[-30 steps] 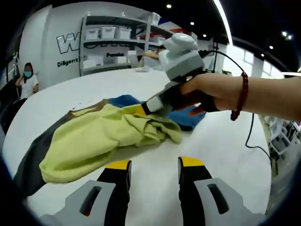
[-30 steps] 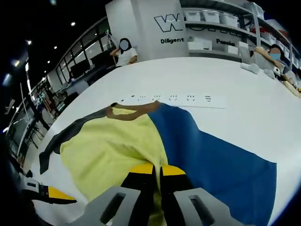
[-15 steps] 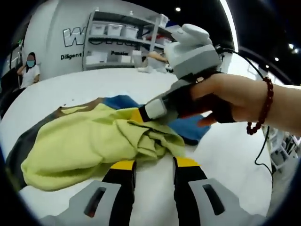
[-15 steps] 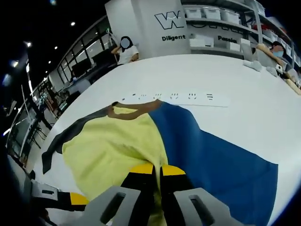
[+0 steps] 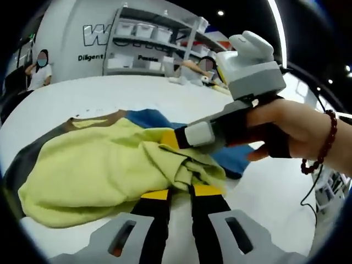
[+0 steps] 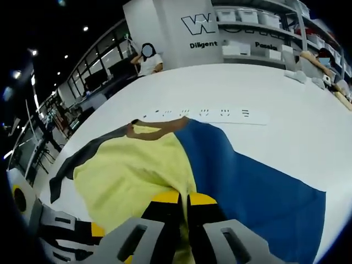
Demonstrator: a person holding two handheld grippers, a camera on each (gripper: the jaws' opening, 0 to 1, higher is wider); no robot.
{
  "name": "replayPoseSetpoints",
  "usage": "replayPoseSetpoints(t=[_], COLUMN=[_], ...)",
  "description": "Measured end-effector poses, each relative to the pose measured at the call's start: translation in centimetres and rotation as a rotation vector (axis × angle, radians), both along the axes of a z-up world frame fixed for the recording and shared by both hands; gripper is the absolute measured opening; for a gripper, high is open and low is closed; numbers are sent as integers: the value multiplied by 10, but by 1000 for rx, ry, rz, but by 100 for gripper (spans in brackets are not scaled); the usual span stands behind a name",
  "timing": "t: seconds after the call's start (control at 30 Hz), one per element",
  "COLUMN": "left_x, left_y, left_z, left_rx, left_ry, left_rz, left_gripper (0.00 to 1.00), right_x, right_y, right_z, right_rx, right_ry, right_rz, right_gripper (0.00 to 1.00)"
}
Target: Fold the garment on the visible template until the final outline fits inside the template.
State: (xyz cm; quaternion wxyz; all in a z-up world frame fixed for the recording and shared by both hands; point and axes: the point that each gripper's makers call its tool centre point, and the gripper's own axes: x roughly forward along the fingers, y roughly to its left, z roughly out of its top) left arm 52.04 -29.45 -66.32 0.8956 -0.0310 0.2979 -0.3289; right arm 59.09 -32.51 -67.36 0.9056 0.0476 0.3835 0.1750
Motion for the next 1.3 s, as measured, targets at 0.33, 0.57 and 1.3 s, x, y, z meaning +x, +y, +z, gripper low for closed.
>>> replayPoseSetpoints(t=[0.33, 0.57, 1.3], left_x=[-2, -5, -10], left_y=[-2, -2, 13], left_z=[3, 8, 43], left_rx=[1, 15, 51], left_ry=[-7, -26, -84], left_rz=[-25, -44, -54], left_gripper=[2, 2, 2], right_x=[-3, -3, -41], right_y=[-2, -8, 0], right_z=[2, 12, 65], right_rx=[38, 35, 64], right_ry=[-16, -59, -175], right_rz=[1, -15, 111], right_gripper=[0, 6, 17])
